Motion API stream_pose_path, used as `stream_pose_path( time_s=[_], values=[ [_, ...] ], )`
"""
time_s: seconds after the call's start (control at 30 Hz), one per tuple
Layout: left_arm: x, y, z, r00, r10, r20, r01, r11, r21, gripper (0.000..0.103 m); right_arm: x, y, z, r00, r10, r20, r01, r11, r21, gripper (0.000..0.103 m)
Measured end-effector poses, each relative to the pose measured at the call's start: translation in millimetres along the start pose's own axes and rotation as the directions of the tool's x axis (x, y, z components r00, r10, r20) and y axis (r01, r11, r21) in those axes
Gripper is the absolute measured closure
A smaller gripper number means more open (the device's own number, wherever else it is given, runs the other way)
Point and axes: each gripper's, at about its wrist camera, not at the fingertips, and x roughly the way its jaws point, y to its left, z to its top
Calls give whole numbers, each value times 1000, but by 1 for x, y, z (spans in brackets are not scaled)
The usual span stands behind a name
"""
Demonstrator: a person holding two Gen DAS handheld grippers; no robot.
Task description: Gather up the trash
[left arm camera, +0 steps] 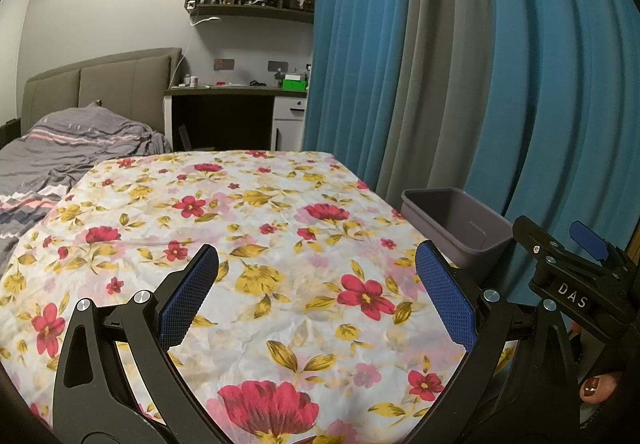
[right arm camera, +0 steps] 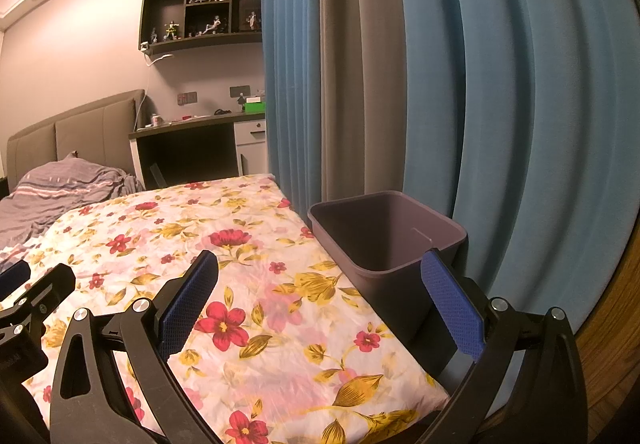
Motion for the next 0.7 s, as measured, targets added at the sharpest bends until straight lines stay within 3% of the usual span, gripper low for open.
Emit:
stream_pose_path(
  time_s=[0.37,0.53,0.7],
  values=[
    [2,-2,1,1000,-6,-1,6,1000,19,6,0,0,1,1000,1,-1,-1,1000,3,6],
    [-5,0,-1,997,-82,11,82,997,7,6,0,2,0,1000,0,-4,0,1000,5,6],
    [-8,0,0,998,-64,28,64,998,15,25,0,3,1,1000,0,-6,0,1000,8,6]
  ],
)
